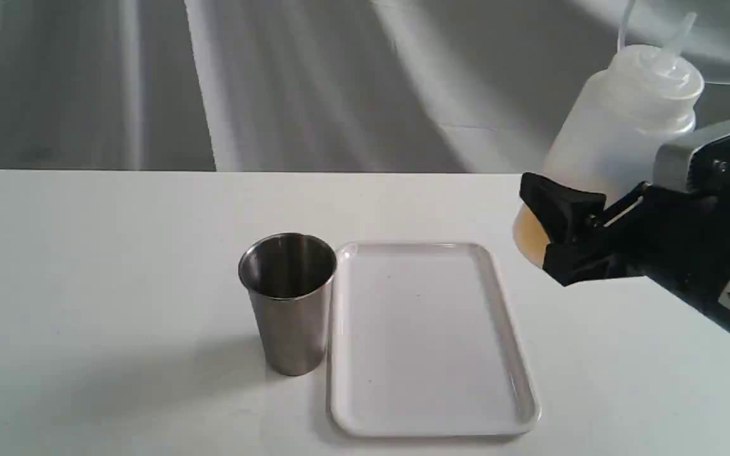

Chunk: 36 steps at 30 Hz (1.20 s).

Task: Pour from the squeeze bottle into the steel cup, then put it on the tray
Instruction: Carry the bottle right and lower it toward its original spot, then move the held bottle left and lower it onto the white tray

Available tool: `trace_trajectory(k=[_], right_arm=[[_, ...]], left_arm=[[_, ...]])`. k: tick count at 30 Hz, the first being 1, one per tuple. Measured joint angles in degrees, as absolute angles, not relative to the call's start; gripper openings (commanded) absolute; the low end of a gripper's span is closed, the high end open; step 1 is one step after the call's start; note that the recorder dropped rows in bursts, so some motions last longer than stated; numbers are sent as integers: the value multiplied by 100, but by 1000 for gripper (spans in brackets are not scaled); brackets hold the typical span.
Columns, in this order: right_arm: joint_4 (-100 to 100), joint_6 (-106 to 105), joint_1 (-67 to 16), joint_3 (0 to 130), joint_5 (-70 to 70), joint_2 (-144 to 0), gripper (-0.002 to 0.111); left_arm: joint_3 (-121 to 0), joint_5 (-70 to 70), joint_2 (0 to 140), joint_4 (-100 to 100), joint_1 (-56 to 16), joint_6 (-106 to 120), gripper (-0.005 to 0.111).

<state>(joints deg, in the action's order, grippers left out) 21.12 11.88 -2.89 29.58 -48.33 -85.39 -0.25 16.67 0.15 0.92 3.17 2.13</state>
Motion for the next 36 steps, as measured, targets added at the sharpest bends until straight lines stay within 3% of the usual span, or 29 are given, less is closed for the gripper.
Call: trace_trajectory(k=[11,36], right_arm=[[2124,1196,-289,2982,-5828,-9471,10],[2839,1521,-635,4301,-5832,-11228,10]], left_arm=[[-25,1667,15,92,317,213,0],[-25,1667,15,92,317,213,0]])
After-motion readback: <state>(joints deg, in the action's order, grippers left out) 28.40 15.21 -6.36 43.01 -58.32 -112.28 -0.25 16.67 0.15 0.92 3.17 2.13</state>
